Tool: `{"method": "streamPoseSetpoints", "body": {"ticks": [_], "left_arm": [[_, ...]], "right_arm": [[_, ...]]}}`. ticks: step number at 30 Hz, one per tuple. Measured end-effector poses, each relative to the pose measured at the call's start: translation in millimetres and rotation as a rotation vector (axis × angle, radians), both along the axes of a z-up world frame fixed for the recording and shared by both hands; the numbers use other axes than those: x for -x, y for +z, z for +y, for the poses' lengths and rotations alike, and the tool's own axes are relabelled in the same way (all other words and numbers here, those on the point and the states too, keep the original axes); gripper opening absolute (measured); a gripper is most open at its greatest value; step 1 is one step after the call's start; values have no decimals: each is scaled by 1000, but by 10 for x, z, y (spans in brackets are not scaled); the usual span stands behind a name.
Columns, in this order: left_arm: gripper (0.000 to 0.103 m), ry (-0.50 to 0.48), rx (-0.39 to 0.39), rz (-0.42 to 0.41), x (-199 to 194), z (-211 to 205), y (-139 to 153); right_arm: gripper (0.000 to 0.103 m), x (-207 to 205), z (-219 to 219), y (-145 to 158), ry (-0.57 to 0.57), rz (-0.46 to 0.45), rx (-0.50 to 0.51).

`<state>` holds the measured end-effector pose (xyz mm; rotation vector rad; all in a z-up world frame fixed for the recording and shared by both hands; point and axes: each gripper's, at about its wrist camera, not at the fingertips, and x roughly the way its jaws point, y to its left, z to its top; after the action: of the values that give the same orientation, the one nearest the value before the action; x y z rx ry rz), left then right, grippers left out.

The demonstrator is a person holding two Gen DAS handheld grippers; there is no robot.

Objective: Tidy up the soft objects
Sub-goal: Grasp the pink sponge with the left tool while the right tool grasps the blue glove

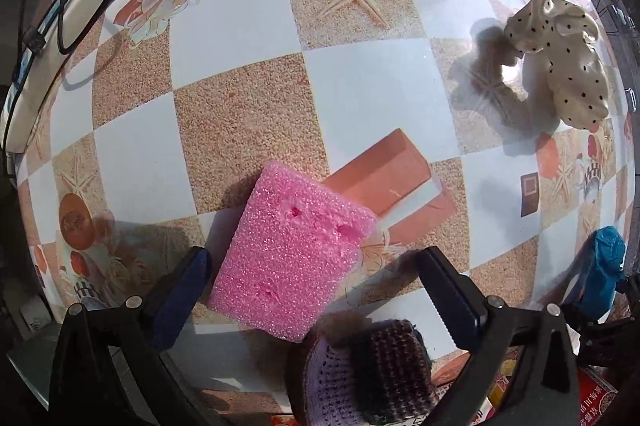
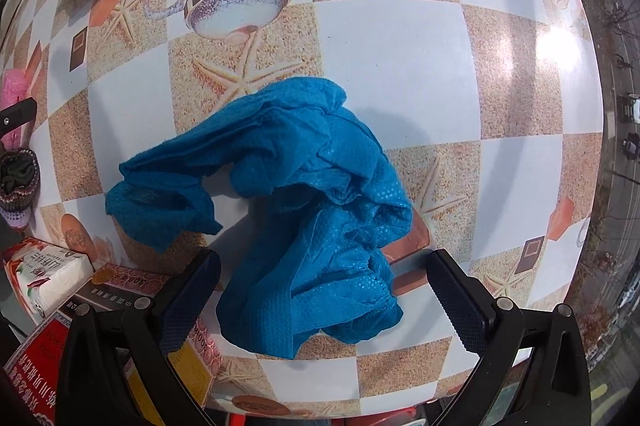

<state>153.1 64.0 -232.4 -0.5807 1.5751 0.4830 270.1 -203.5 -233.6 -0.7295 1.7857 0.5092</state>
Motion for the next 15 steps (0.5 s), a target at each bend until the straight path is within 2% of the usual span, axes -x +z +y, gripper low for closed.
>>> {"method": "streamPoseSetpoints", "body": {"ticks": [4,5,6,7,8,9,11,12,13,15], "left_arm": [[103,0,8,23,41,-148,87],[101,-5,6,22,-12,-23,78],[96,-16,5,13,-10,-55,99],[85,-35,-6,-1,-35,-103,132],[79,-54,-13,-14,-44,-154,171],[67,-72,-22,-22,-51,-202,209],[66,-101,-55,-4,-54,-284,238],[65,-108,-73,-11,-50,-319,265],[65,-111,-91,-24,-51,-356,312],[65,-107,-114,-52,-27,-414,413]], "right_arm": [[103,-124,6,8,-2,-16,-16],[103,-117,-5,21,1,-19,-20],[103,-110,-18,37,5,-21,-22],[101,-95,-31,66,10,-27,-21],[94,-68,-47,110,7,-35,-29],[89,-64,-50,150,6,-43,-38],[64,-3,-47,237,25,-56,-54],[55,8,-43,285,40,-64,-64],[34,16,-36,316,49,-62,-76],[30,3,-51,382,25,-44,-117]]}}
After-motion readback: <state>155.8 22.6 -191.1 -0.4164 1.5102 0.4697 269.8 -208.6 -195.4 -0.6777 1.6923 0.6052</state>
